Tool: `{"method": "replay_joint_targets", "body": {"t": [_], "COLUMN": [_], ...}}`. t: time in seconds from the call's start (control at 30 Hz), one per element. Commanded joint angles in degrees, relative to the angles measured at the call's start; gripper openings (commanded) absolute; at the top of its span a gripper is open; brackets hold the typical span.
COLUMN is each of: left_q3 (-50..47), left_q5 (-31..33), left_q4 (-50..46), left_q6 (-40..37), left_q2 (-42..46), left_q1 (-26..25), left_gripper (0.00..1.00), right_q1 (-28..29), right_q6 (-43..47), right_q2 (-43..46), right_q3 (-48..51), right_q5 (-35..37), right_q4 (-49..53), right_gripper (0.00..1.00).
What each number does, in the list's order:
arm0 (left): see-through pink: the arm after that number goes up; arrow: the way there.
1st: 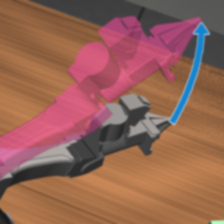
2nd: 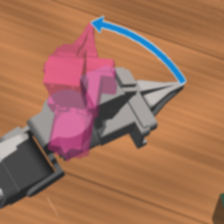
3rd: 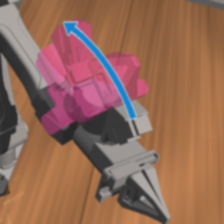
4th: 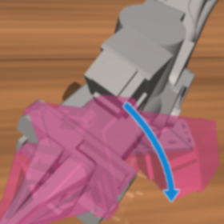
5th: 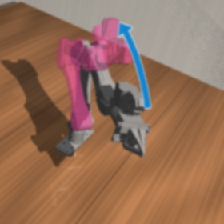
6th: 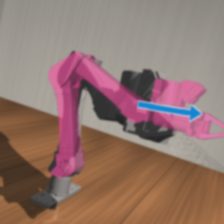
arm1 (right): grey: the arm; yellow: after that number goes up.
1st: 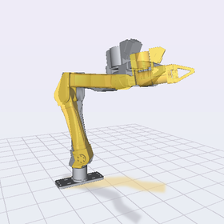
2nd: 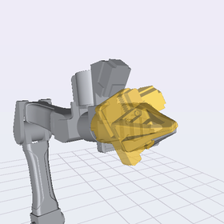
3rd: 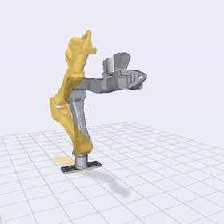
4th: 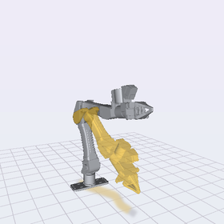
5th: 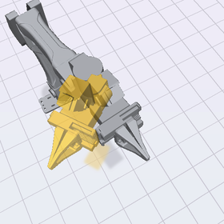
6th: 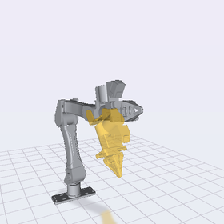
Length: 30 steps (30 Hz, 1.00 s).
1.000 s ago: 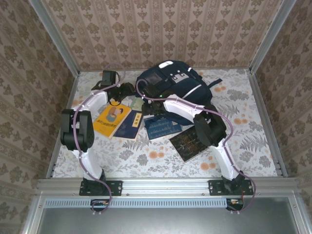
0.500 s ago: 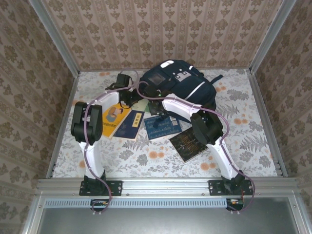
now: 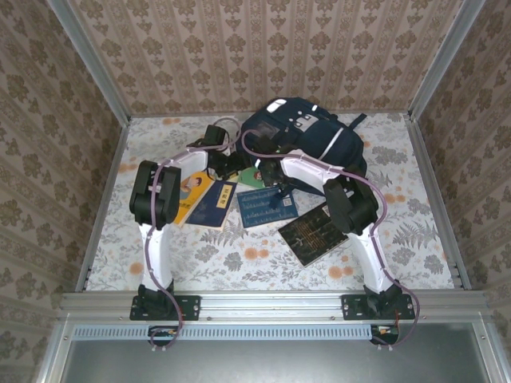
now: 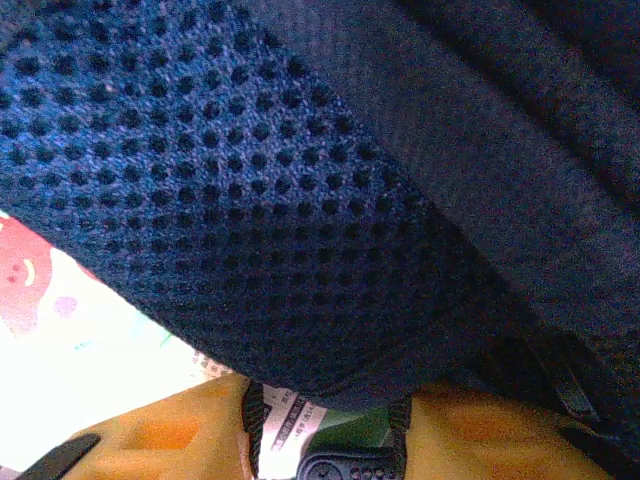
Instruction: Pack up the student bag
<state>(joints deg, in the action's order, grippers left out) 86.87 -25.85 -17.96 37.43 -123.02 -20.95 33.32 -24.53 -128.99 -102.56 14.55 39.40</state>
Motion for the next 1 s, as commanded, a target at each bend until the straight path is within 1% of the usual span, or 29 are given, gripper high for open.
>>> {"method": "replay_joint_targets", "body": {"t": [0.0, 0.07, 0.2, 0.27, 0.37, 0.43, 0.47, 0.6, 0.67, 0.77, 0.83, 0.87, 0.97], "left_q3": [1.6, 1.4, -0.8, -1.3, -2.2, -2.9, -3.3, -4.7, -5.7, -6.7, -7.9, -8.3, -9.7], "left_q5": [-3.2, -6.2, -14.1, -17.1, -20.8, -22.5, -23.2, -26.3, -27.8, -29.6, -30.1, -30.3, -30.2], "left_q4": [-2.1, -0.5, 7.3, 10.2, 15.3, 18.7, 20.1, 27.0, 30.9, 34.0, 35.9, 36.8, 38.1], "left_q6": [-2.4, -1.7, 2.5, 4.5, 8.0, 10.4, 11.4, 16.7, 19.5, 22.6, 24.3, 25.1, 26.2], "left_q2": [-2.6, -3.5, -3.9, -4.0, -3.4, -2.8, -2.5, -1.8, -1.6, -1.7, -1.7, -1.7, -1.5], "left_q1": [-1.2, -1.3, -1.1, -1.0, -1.1, -1.0, -1.1, -1.3, -1.5, -2.0, -2.3, -2.3, -2.5], "left_gripper": [0.61, 0.61, 0.58, 0.54, 0.43, 0.34, 0.31, 0.23, 0.23, 0.30, 0.31, 0.29, 0.17], "right_q1": [-2.1, -2.2, -2.0, -2.0, -2.0, -2.0, -2.0, -2.1, -2.1, -2.2, -2.3, -2.3, -2.3], "right_q6": [1.7, 1.5, 0.9, 0.7, 0.6, 0.6, 0.5, 0.6, 0.6, 0.4, 0.3, 0.3, 0.2], "right_q2": [-0.1, -0.5, -2.2, -2.7, -3.2, -3.5, -3.5, -3.6, -3.6, -3.6, -3.6, -3.6, -3.7], "right_q3": [2.1, 2.9, 3.1, 3.4, 3.8, 4.1, 4.2, 4.2, 4.2, 4.4, 4.6, 4.6, 4.8], "right_q5": [2.8, 0.8, -3.4, -4.5, -5.8, -6.3, -6.4, -6.8, -7.2, -7.5, -7.9, -8.1, -8.3], "right_q4": [-1.4, -2.4, -3.2, -3.6, -4.3, -4.6, -4.8, -5.1, -5.2, -5.5, -5.8, -5.9, -6.1], "right_gripper": [0.41, 0.41, 0.40, 0.40, 0.40, 0.40, 0.40, 0.40, 0.40, 0.40, 0.40, 0.40, 0.41]}}
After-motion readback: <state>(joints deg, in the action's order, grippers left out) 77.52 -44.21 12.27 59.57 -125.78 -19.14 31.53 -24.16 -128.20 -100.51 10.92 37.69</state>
